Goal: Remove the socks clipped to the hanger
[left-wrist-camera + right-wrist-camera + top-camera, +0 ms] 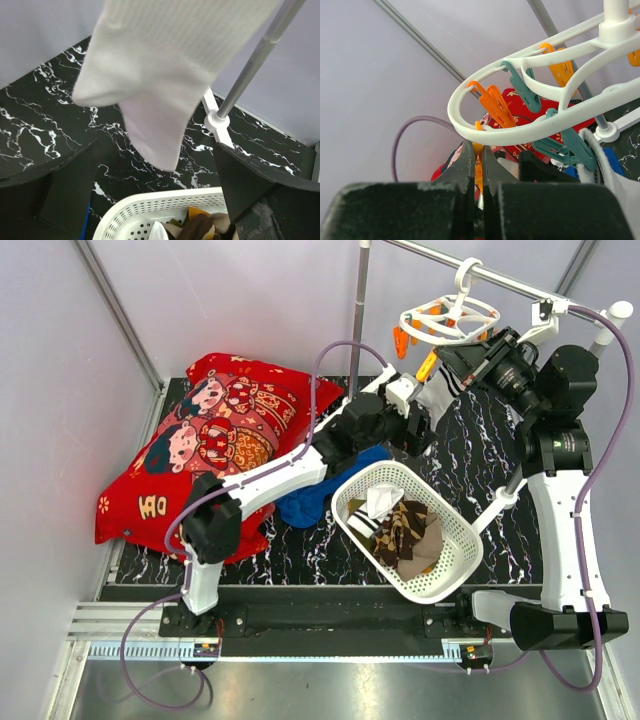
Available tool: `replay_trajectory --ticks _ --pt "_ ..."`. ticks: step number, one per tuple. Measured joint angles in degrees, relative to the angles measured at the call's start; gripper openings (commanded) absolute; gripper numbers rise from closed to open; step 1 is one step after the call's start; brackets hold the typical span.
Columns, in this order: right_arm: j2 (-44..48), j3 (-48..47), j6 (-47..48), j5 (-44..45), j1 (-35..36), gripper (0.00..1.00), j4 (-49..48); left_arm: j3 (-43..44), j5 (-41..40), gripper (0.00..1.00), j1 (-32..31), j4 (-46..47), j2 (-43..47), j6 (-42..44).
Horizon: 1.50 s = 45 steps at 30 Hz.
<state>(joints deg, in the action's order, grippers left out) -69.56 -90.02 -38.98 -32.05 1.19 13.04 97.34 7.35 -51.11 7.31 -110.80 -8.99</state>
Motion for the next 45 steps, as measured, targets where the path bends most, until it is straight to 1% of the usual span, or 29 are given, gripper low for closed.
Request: replay_trajectory --ticks 2,6,9,12,16,17,19,20,22,23,24,26,27,30,33,37,38,39,41,42,45 --pt "0.2 0.0 -0.6 0.0 0.0 0.0 -0.3 1.2 0.0 0.99 0.0 0.0 -2.0 -0.5" --pt "1.1 0.7 -1.7 0.7 0.0 0.0 -1.4 1.3 -0.5 0.99 -0.5 0.4 -2.9 -1.5" --pt "2.3 1.9 -2.5 1.7 0.0 0.0 -2.1 1.5 -3.4 0.99 -1.5 2.0 -2.9 -1.6" --pt "3.1 3.0 -3.2 2.6 0.0 0.0 -3.0 3.7 -7.0 0.99 -2.7 3.3 -4.1 -1.6" --pt "3.3 3.8 -4.5 3.0 0.0 0.0 -4.4 5.5 -9.4 0.99 -4.0 5.8 -6.1 -1.5" --pt "3.3 4.0 -4.9 3.1 0.0 0.0 -4.7 5.5 -10.1 0.97 -4.5 6.2 -6.5 -1.3" --pt "3.4 4.3 -5.5 3.3 0.0 0.0 -5.2 5.9 -11.8 0.87 -5.0 6.2 -7.3 -1.0" --pt "3.4 4.5 -5.7 3.5 0.0 0.0 -5.4 6.1 -12.9 0.67 -5.4 6.2 -7.7 -0.9" --pt "3.7 4.8 -6.2 3.8 0.0 0.0 -5.9 6.2 -14.9 0.44 -5.7 6.3 -8.3 -0.6" --pt "3.8 4.9 -6.5 4.0 0.0 0.0 -6.0 6.2 -15.7 0.28 -6.0 6.4 -8.5 -0.4" --pt "4.0 5.0 -6.8 4.1 0.0 0.0 -6.0 6.2 -16.5 0.21 -6.1 6.4 -8.6 -0.1" --pt "4.4 5.3 -7.3 4.1 0.0 0.0 -6.3 6.2 -17.6 0.03 -6.3 6.9 -8.7 0.2" --pt "4.6 5.4 -7.5 4.2 0.0 0.0 -6.4 6.2 -18.0 0.0 -6.3 7.4 -8.6 0.3" --pt "5.1 5.7 -8.0 4.5 0.0 0.0 -6.6 6.2 -18.7 0.0 -6.3 8.3 -8.6 0.5" --pt "5.4 5.9 -8.2 4.7 0.0 0.05 -7.0 4.7 -18.8 0.0 -6.3 9.2 -7.8 0.5" --pt "5.6 6.1 -7.7 5.4 0.0 0.11 -6.3 -3.3 -17.6 0.0 -6.3 10.3 -2.3 0.1" --pt "5.7 6.1 -7.5 5.6 0.0 0.14 -5.9 -5.5 -16.7 0.0 -6.4 10.5 -0.6 -0.1" --pt "5.8 6.1 -7.2 5.7 0.0 0.27 -5.5 -7.5 -15.9 0.0 -6.4 10.6 1.3 -0.3" --pt "6.3 6.1 -6.8 6.1 0.0 0.41 -4.7 -10.5 -13.8 0.0 -6.4 10.6 4.8 -0.6" --pt "6.6 6.2 -6.4 6.3 0.0 0.5 -4.4 -11.8 -12.5 0.0 -6.4 11.0 6.3 -0.8" --pt "8.0 6.8 -4.7 7.2 0.0 0.58 -3.0 -15.4 -9.0 0.0 -6.5 11.4 10.9 -1.5"
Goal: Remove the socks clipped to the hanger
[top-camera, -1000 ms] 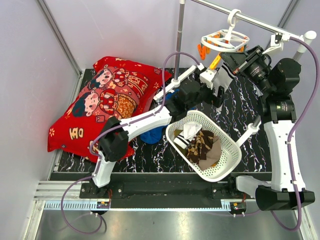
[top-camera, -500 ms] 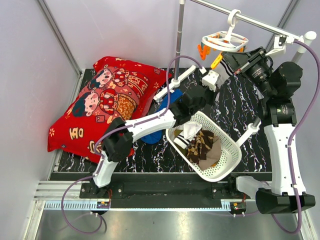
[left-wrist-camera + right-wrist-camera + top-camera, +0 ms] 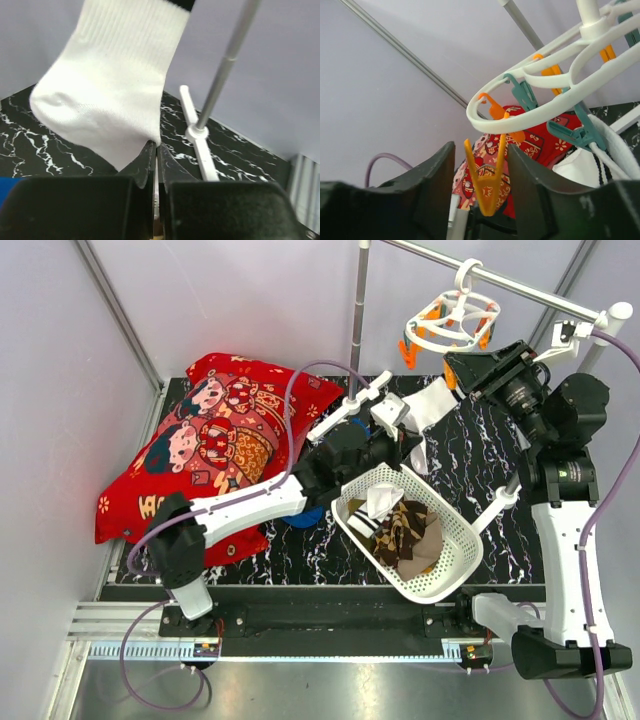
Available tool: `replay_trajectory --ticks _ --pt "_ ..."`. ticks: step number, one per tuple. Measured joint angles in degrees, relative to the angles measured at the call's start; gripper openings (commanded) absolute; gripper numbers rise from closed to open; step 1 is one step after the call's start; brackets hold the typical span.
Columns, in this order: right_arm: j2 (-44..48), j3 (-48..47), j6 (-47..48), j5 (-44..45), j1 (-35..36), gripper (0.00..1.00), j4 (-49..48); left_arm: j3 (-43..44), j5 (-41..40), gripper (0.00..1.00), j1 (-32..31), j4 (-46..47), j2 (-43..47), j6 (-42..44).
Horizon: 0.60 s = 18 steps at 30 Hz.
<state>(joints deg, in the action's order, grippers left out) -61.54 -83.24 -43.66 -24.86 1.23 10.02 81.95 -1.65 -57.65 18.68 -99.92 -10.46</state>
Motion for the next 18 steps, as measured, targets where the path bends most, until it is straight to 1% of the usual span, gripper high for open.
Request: replay_trajectory --ticks 1,5,10,12,15,18 --pt "0.4 0.0 0.7 0.3 0.0 0.61 0.8 -1.0 0.9 0.0 -0.1 0.2 1.4 -0.2" --pt "1.8 -0.4 3.3 0.8 0.0 0.67 4.9 -4.5 3.8 0.0 -0.1 0.5 5.4 -0.7" --pt "2.2 -3.0 7.2 1.1 0.0 0.68 11.9 -7.1 6.4 0.0 -0.3 0.2 7.1 -1.2" --pt "2.7 -4.0 9.2 2.2 0.0 0.66 14.7 -7.7 7.1 0.0 -0.4 0.1 7.4 -1.3" --pt "3.6 -5.0 12.8 6.3 0.0 0.66 18.7 -8.4 8.1 0.0 -0.6 0.1 7.9 -1.4" --pt "4.0 -5.7 17.0 9.9 0.0 0.69 21.4 -8.5 9.2 0.0 -0.8 -0.2 8.2 -1.6"
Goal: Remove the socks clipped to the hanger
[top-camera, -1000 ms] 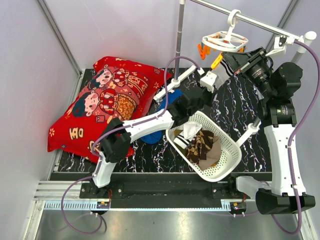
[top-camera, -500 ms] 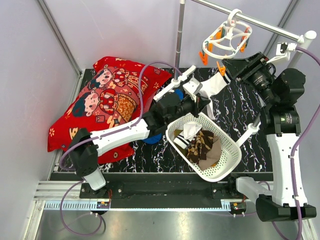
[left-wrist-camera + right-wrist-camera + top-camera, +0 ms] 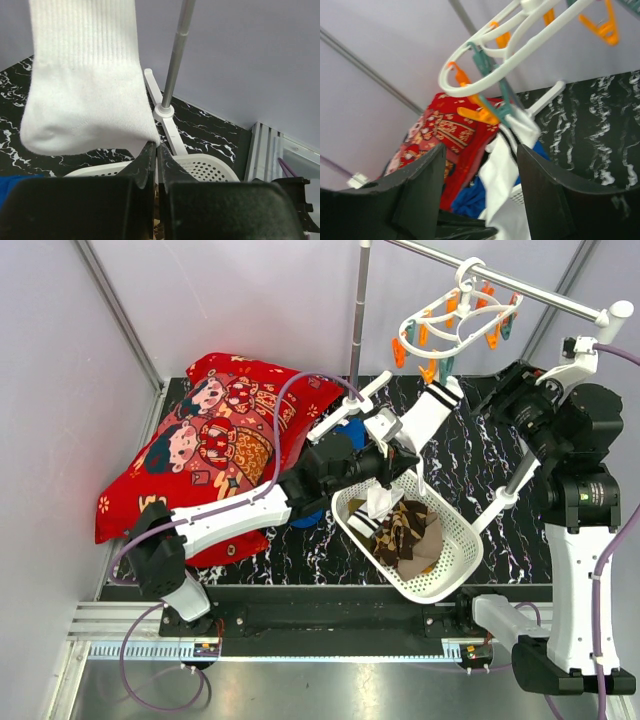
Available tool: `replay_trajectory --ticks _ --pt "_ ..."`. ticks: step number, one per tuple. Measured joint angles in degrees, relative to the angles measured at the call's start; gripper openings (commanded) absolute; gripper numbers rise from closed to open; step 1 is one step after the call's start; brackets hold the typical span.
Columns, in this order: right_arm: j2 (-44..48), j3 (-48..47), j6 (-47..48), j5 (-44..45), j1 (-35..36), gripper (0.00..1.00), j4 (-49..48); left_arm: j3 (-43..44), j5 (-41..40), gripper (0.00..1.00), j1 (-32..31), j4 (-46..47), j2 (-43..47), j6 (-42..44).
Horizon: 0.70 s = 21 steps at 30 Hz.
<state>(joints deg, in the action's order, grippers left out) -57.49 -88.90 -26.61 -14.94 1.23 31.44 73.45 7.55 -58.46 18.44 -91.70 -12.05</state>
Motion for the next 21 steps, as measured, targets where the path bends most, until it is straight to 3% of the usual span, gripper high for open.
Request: replay_trajectory --ticks 10,21 --pt "-6.7 -3.5 11.2 -4.2 0.0 0.7 2.4 0.0 3.9 0.0 -0.7 -1.5 1.4 -0.2" --pt "-11.6 -3.6 17.1 -11.1 0.0 0.73 -0.3 0.0 5.8 0.0 -0.7 -2.4 1.4 -0.3"
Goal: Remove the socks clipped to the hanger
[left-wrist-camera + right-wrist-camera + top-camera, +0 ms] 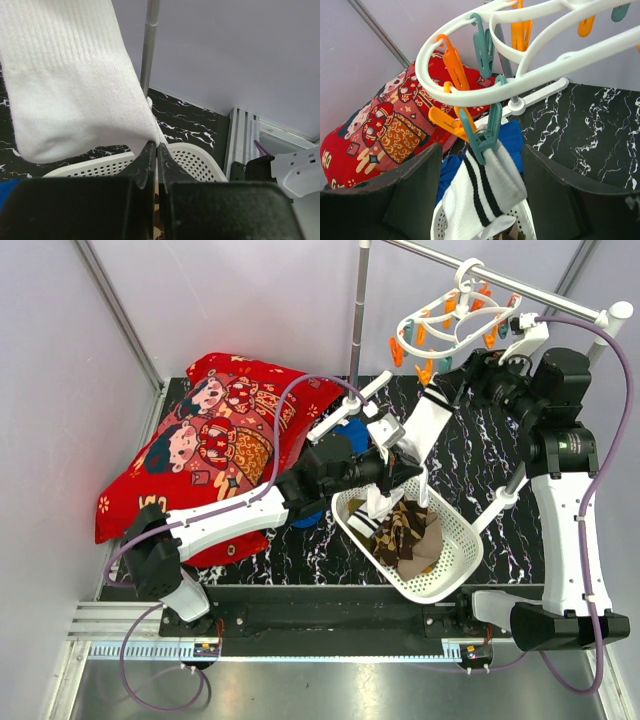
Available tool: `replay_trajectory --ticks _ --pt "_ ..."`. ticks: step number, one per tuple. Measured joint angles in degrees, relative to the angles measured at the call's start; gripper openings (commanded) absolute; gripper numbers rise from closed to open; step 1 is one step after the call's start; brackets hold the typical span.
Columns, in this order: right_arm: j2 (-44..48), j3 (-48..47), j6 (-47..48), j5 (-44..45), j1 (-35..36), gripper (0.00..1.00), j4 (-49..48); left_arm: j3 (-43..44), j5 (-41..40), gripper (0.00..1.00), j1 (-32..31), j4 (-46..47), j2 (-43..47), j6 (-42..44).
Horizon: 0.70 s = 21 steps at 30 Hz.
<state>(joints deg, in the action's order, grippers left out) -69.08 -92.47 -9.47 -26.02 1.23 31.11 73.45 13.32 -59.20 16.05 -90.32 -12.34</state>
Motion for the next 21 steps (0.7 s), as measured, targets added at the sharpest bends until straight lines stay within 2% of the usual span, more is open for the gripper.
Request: replay_trajectory --ticks 8,11,16,21 --pt "-2.1 -0.6 0.9 -2.1 0.0 0.73 -1.8 0.0 1.8 0.0 0.0 -0.1 0.0 0.0" --pt "-2.9 -0.7 0.9 -2.7 0.0 0.71 -2.6 0.0 2.6 0.0 0.0 -0.1 0.0 0.0" --pt "-3.7 -0.7 0.7 -3.6 0.0 0.59 -3.7 0.0 3.1 0.0 0.0 -0.1 0.0 0.0" --pt "-3.8 -0.7 -0.1 -3.7 0.0 0.54 -5.6 0.0 3.2 0.0 0.0 -0.1 0.0 0.0"
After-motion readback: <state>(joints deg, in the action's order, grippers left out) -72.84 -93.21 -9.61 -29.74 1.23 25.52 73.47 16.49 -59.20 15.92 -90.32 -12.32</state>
